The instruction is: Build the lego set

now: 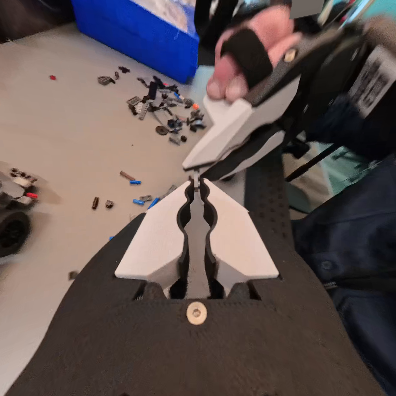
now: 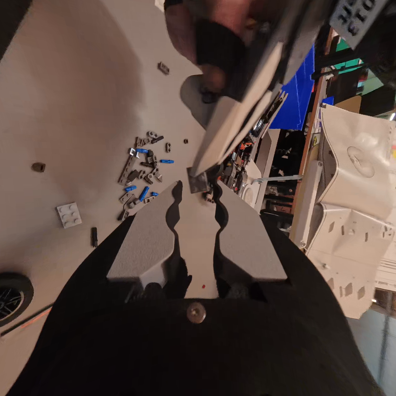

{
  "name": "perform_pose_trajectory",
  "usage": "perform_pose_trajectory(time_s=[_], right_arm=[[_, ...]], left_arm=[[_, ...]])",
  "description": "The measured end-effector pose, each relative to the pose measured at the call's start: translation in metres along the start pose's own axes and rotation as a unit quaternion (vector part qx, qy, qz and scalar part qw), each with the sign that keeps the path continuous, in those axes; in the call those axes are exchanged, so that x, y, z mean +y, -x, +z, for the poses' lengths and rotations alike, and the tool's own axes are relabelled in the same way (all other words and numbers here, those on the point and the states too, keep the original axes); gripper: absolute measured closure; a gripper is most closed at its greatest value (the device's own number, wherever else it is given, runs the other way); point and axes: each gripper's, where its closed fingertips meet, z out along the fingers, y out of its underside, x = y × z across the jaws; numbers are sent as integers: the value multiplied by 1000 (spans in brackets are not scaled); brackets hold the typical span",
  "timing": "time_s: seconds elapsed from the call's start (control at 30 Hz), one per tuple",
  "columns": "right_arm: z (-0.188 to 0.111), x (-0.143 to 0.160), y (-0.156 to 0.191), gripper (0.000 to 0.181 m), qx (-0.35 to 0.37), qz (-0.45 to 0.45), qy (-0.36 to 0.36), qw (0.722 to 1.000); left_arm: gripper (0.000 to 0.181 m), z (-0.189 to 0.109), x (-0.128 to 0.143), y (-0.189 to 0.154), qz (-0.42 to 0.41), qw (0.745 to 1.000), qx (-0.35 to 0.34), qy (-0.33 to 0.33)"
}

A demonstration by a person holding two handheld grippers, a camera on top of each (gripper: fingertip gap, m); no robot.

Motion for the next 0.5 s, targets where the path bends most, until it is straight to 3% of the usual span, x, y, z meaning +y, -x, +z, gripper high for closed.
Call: perform_pose_trajectory(time_s=[0.07, 0.27, 0.33, 0.5], right_arm=[[2, 2, -1, 165, 17, -18, 15, 1000], [-5, 11, 2, 167, -35, 54, -1, 998], [-6, 21, 16, 167, -95, 95, 1, 991], [-15, 31, 80, 167, -278, 187, -41, 941]], left_arm=[[179, 2, -1, -1, -22, 1000, 21, 1], [178, 6, -11, -3, -78, 994, 68, -28], [163, 6, -12, -1, -75, 995, 64, -33], [163, 9, 7, -3, -10, 999, 32, 17]])
